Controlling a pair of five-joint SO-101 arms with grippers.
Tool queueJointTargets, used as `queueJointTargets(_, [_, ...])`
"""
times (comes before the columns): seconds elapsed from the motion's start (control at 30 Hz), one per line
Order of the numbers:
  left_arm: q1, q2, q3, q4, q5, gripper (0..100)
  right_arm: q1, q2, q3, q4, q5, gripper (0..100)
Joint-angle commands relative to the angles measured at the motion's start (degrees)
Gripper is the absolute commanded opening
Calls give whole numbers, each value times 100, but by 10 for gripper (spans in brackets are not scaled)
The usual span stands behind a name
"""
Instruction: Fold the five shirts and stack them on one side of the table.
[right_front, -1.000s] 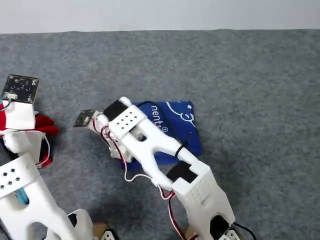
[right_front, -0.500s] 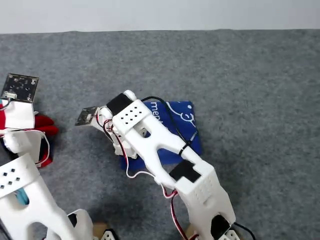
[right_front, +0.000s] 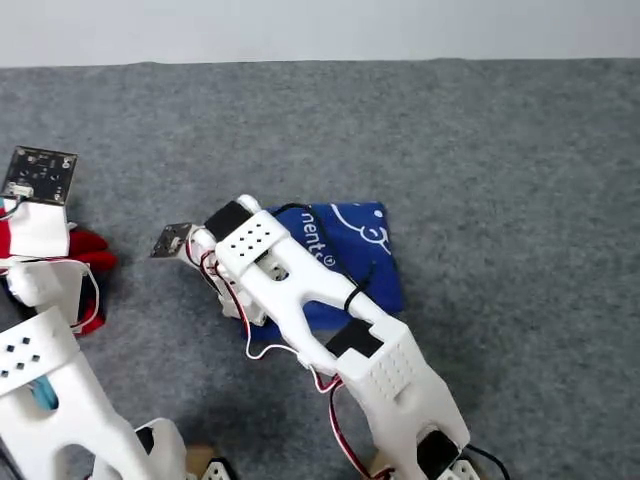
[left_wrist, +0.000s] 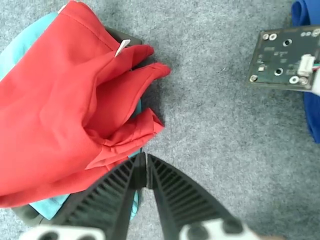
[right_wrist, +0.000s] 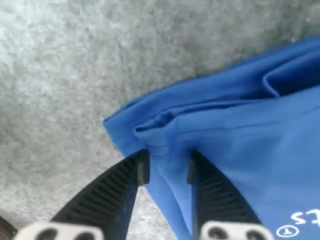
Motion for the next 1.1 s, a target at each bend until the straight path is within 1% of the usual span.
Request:
queueJointTargets(0.0, [-26, -79, -13, -97, -18, 7, -4, -40, -88, -189, -26, 76])
queueJointTargets(0.07, [-26, -79, -13, -97, -18, 7, 84, -66, -88, -303, -18, 18])
queueJointTargets(0.1, [-26, -88, -13, -88, -18, 7, 127, -75, -88, -330, -18, 6])
queueJointTargets(0.23, [-26, -105, -13, -70, -18, 7, 259, -259, -88, -101, 149, 10])
queueJointTargets(0.4, [-26, -105, -13, -88, -18, 7, 303, -681, -88, 462, 387, 11])
queueJointTargets(0.53, [-26, -105, -13, -88, -18, 7, 295, -971, -44, 743, 422, 11])
queueJointTargets(0.63, [-26, -105, -13, -88, -18, 7, 268, -1209, 88, 743, 413, 11])
queueJointTargets(0.73, [-26, -105, -13, -88, -18, 7, 92, -1191, 114, 734, 378, 11])
queueJointTargets(0.9, [-26, -79, -13, -88, -18, 7, -259, -734, 114, 558, 185, 11])
queueJointTargets(1.07, [-26, -79, -13, -88, -18, 7, -277, -171, 79, 92, 88, 12])
